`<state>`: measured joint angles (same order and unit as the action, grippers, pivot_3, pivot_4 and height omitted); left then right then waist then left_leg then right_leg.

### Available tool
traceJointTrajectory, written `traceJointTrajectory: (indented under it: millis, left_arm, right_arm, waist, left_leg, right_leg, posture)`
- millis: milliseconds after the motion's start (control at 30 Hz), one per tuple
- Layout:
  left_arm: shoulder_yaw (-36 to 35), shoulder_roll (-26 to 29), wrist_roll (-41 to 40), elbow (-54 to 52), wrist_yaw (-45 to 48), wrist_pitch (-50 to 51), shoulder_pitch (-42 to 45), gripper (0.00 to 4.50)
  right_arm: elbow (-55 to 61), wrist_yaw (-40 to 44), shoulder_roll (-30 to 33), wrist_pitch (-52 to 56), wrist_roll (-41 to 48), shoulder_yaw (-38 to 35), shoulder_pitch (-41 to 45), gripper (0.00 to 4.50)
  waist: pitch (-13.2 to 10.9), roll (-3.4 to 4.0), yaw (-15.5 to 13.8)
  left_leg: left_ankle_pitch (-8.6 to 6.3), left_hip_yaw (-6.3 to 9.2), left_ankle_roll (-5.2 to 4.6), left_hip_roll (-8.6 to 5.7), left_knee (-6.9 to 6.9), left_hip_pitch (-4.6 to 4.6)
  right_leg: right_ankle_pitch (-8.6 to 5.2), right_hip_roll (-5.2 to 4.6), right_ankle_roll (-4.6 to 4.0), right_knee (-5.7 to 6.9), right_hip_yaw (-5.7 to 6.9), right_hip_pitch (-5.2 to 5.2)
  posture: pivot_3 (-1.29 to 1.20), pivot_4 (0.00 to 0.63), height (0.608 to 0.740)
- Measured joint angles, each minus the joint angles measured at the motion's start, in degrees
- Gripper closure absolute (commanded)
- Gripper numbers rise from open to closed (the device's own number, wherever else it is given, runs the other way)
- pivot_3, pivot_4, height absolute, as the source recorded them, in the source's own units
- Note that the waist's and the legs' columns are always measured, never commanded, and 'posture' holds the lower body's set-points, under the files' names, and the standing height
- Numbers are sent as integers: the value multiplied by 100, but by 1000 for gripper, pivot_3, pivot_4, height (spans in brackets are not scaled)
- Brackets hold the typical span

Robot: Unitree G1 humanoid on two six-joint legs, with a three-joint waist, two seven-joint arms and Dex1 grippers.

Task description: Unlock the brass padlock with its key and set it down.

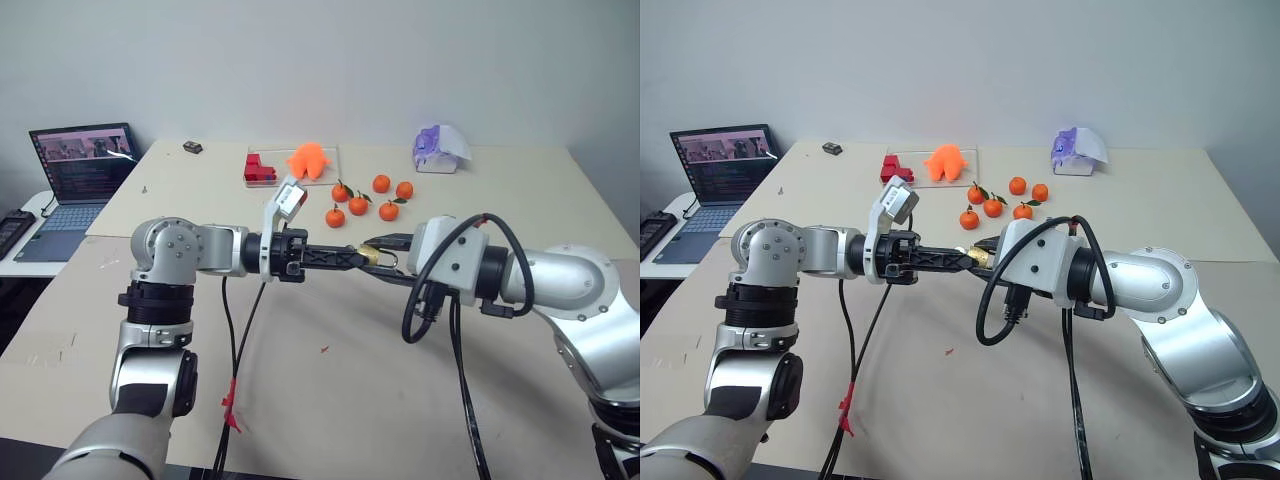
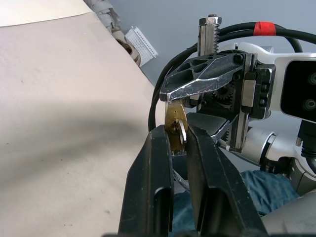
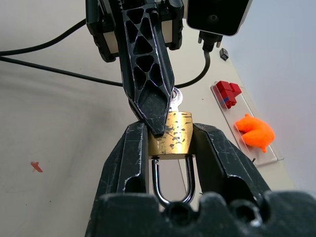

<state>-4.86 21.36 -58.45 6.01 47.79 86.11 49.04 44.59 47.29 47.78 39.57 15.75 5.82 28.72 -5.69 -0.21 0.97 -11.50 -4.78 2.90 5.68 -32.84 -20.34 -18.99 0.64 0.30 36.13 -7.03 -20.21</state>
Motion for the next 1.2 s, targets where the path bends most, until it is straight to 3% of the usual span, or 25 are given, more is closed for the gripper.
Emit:
traceJointTrajectory:
  millis: [367,433,567,800,900,1033,1200]
  left_arm:
    - [0,-43,2,65,-14,4,3,4467]
    - [1,-45,5,65,-19,4,3,3522]
    - [-1,-88,68,79,-134,-111,22,2219]
    - [-5,-164,107,154,-215,-125,58,2219]
    - [-5,-169,94,160,-181,-125,69,2983]
    - [-7,-203,34,169,-88,-124,111,4454]
    - [-5,-196,36,170,-44,-127,111,4489]
  right_arm:
    - [36,-9,23,103,33,-16,0,3549]
    - [36,-9,24,104,33,-16,0,3549]
    - [85,-5,24,108,95,-8,4,3549]
    - [85,-6,24,113,126,-8,29,3549]
    - [82,-7,24,122,126,-2,30,3549]
    - [82,-16,27,181,122,2,31,3549]
    - [84,-20,29,186,124,2,36,3549]
  waist:
    - [0,0,0]
    - [0,0,0]
    - [0,0,-1]
    - [0,0,4]
    - [-1,-1,-1]
    - [0,-1,1]
    - [-1,-1,5]
  left_leg:
    - [0,0,0,0,0,0]
    - [0,0,-1,0,0,0]
    - [0,0,-1,0,1,1]
    - [0,0,-1,0,0,-2]
    - [0,0,-1,0,-1,-3]
    - [-1,0,-1,0,-1,-3]
    - [-1,0,-1,0,-1,-3]
  right_leg:
    - [0,0,0,0,0,0]
    - [0,0,0,0,0,0]
    - [0,0,0,0,0,0]
    - [0,0,0,0,0,-1]
    - [0,0,0,0,0,-1]
    - [0,0,0,0,0,-1]
    - [0,0,0,0,0,-2]
  posture:
    - [0,150,703]
    - [0,150,703]
    - [0,150,703]
    - [0,150,703]
    - [0,150,703]
    - [0,150,703]
    - [0,150,703]
